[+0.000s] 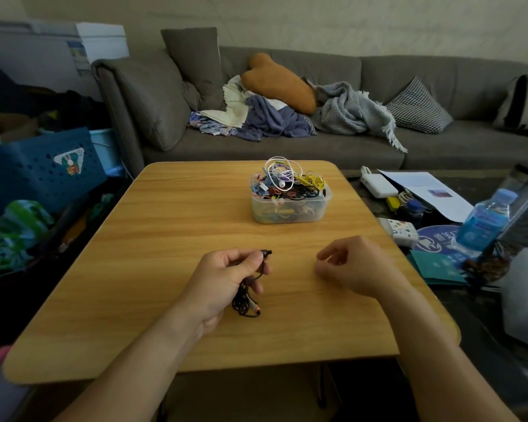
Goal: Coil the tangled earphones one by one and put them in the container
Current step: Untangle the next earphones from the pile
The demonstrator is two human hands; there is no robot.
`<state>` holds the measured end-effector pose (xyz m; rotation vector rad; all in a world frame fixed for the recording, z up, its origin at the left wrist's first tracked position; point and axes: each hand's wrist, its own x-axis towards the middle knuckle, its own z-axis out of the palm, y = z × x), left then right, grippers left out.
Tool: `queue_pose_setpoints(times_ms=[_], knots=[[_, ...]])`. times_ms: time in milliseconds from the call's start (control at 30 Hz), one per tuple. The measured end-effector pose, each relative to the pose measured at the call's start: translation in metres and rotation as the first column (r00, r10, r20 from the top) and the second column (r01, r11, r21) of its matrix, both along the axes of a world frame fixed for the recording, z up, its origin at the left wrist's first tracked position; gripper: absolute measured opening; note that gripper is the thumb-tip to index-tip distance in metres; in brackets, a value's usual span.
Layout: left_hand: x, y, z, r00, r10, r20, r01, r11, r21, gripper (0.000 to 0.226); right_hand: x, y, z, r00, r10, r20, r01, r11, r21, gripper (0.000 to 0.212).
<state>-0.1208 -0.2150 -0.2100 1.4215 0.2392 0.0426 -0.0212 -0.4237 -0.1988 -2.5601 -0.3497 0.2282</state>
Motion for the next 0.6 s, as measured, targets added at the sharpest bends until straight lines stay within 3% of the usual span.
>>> queue_pose_setpoints(times_ms=[133, 200, 267, 400, 467, 600], knots=[[-0.001, -0.001, 0.001, 1.000, 0.006, 0.001, -0.006, 1.000, -0.014, 0.015, -0.003, 0.005, -0.001, 0.999, 0.007, 0.034, -0.006, 0.999, -0.040, 0.009], [-0.002, -0.001, 0.000, 1.000, 0.007, 0.019, -0.007, 1.000, 0.007, 0.014, -0.008, 0.011, -0.002, 1.000, 0.006, 0.029, -0.011, 0.983, 0.183, 0.008], [-0.002, -0.001, 0.000, 0.999, 0.006, 0.045, -0.007, 1.000, 0.022, 0.015, -0.017, 0.018, -0.001, 0.997, 0.050, -0.062, -0.016, 0.886, 0.463, 0.007], [-0.002, -0.001, 0.001, 0.996, 0.003, 0.086, -0.008, 0.998, 0.060, 0.015, -0.029, 0.029, 0.002, 0.956, 0.212, -0.203, 0.013, 0.659, 0.752, 0.014], [-0.003, -0.002, 0.001, 0.995, 0.004, 0.100, -0.013, 0.996, 0.084, 0.014, -0.031, 0.032, 0.004, 0.923, 0.303, -0.237, 0.027, 0.564, 0.825, 0.019], [-0.002, -0.005, 0.001, 0.992, 0.005, 0.126, -0.018, 0.994, 0.103, 0.012, -0.032, 0.037, 0.002, 0.899, 0.370, -0.233, 0.021, 0.496, 0.868, 0.019]])
